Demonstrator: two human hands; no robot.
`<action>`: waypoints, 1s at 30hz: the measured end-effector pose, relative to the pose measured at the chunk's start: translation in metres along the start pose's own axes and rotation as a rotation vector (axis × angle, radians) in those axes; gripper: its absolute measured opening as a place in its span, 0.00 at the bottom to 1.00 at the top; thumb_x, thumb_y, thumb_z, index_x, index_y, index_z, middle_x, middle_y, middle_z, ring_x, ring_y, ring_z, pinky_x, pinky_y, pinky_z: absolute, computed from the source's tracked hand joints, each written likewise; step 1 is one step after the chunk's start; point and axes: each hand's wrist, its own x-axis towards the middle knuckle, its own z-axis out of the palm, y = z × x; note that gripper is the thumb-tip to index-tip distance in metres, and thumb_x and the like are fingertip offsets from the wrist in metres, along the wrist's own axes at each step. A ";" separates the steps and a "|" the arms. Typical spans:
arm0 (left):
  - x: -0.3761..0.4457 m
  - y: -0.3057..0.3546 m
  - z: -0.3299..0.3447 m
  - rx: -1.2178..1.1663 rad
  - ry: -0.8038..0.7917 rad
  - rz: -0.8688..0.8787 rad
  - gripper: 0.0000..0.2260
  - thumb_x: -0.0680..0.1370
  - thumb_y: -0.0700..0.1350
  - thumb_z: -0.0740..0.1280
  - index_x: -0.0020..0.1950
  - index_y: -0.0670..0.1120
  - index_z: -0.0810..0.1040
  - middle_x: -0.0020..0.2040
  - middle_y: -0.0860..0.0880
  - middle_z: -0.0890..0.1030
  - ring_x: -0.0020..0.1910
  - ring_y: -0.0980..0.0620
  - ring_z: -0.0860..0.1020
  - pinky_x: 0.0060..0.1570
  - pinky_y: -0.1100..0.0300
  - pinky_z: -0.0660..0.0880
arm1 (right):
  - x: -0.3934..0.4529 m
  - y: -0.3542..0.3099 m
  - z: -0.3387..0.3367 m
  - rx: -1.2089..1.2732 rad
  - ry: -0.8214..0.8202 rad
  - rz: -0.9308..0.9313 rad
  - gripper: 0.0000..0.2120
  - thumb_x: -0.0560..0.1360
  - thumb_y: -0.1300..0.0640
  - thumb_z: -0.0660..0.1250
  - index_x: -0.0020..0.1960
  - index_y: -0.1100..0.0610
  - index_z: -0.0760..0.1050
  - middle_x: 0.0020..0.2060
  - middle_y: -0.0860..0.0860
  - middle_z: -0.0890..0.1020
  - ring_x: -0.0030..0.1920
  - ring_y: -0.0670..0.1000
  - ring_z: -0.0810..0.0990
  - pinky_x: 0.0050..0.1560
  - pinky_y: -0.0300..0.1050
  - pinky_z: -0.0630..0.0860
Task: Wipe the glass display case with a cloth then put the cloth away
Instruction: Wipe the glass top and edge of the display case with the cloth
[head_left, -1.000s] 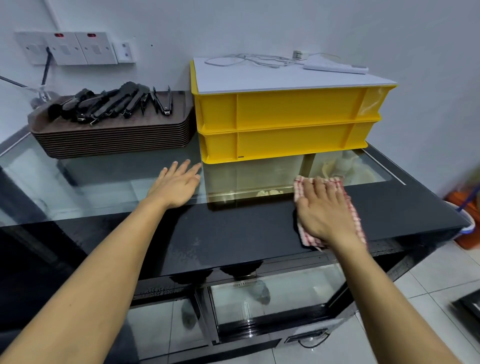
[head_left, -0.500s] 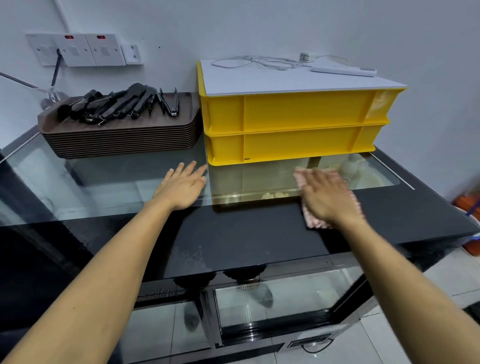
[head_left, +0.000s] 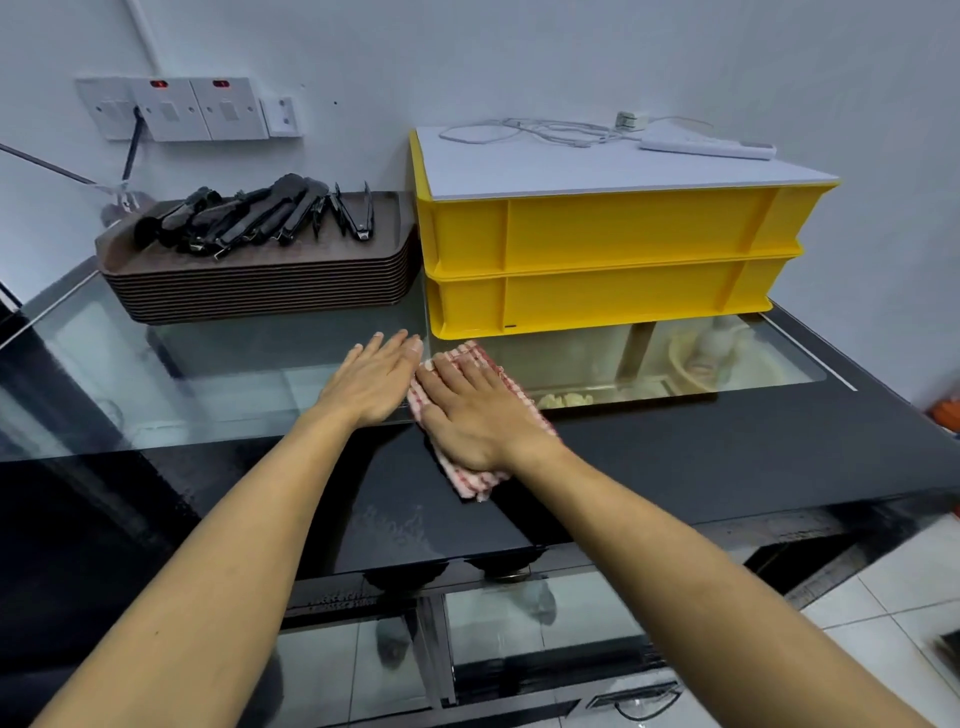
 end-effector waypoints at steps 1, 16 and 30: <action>-0.001 0.001 0.000 -0.005 0.005 0.000 0.30 0.85 0.63 0.36 0.86 0.56 0.51 0.85 0.57 0.48 0.84 0.54 0.44 0.82 0.51 0.40 | -0.009 0.015 -0.004 -0.012 0.001 -0.042 0.29 0.86 0.42 0.42 0.86 0.47 0.46 0.85 0.48 0.44 0.84 0.52 0.39 0.82 0.52 0.35; -0.002 0.003 0.001 0.049 0.022 0.006 0.27 0.87 0.58 0.39 0.86 0.54 0.51 0.86 0.55 0.48 0.85 0.50 0.45 0.82 0.49 0.42 | -0.018 -0.016 0.010 0.008 0.062 0.097 0.32 0.85 0.43 0.38 0.86 0.54 0.43 0.85 0.55 0.43 0.84 0.58 0.40 0.82 0.56 0.36; -0.010 0.012 0.001 0.011 0.034 -0.018 0.31 0.85 0.64 0.36 0.86 0.55 0.51 0.85 0.56 0.49 0.84 0.52 0.44 0.82 0.49 0.41 | -0.003 0.071 -0.010 -0.013 0.077 0.354 0.37 0.81 0.37 0.30 0.86 0.52 0.41 0.85 0.57 0.45 0.84 0.59 0.41 0.82 0.61 0.36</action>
